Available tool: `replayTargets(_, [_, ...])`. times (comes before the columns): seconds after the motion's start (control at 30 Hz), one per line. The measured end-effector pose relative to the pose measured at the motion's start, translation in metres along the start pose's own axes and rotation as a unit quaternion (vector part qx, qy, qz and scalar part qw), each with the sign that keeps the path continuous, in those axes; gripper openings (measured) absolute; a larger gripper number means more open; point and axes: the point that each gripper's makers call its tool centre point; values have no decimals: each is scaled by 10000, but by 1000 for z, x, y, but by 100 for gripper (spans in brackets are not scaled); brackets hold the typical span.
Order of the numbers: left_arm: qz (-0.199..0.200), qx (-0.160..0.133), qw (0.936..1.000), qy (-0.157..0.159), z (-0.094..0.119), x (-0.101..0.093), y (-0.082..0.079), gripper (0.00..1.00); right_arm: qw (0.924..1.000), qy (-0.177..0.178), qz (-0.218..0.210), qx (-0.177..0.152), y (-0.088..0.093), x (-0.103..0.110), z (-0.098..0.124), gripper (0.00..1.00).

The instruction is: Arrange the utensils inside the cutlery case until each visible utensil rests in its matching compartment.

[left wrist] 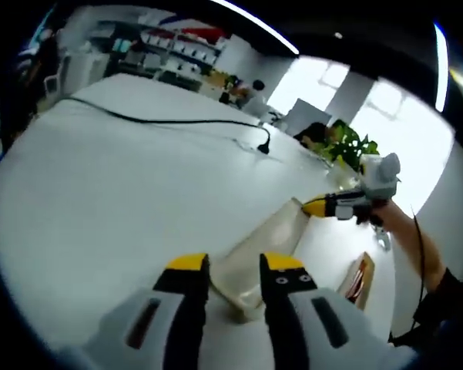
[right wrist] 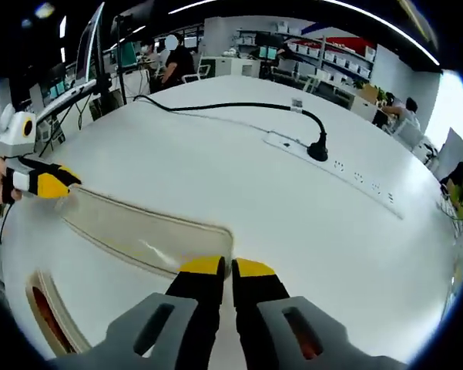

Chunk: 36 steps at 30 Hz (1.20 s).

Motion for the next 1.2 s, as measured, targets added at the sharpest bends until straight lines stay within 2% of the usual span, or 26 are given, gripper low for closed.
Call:
replayTargets(0.1, [83, 54, 9999, 106, 3, -2, 4, 27, 9983, -37, -584, -84, 3, 0, 0, 2])
replayTargets(0.23, [179, 119, 9996, 163, 8, -2, 7, 27, 9980, -29, -617, -99, 4, -2, -3, 1])
replayTargets(0.4, [58, 237, 9997, 100, 22, 0, 19, 28, 9970, -2, -759, -141, 4, -3, -6, 1])
replayTargets(0.5, [209, 354, 9988, 261, 27, -5, 27, 27, 9964, -26, -818, -224, 5, -4, -6, 1])
replayTargets(0.63, [475, 302, 9981, 250, 24, -3, 24, 27, 9967, -55, -759, -280, 5, -3, -7, 1])
replayTargets(0.87, [1116, 207, 9931, 281, 21, 0, 19, 26, 9968, -56, -720, -340, 5, -4, -10, 1])
replayTargets(1.1, [1356, 114, 9903, 286, 24, -11, 20, 28, 9970, -22, -708, -313, 4, -4, -11, 1])
replayTargets(1.2, [1235, 131, 9918, 298, 25, -17, 21, 29, 9969, -22, -712, -322, 4, -4, -10, 1])
Point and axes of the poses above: the point that each gripper's makers call its tool centre point, and the gripper's own axes: z roughly backward along the fingers, x roughly to its left, y roughly out of its underside, and after that the axes turned 10 degrees about -y, right-handed
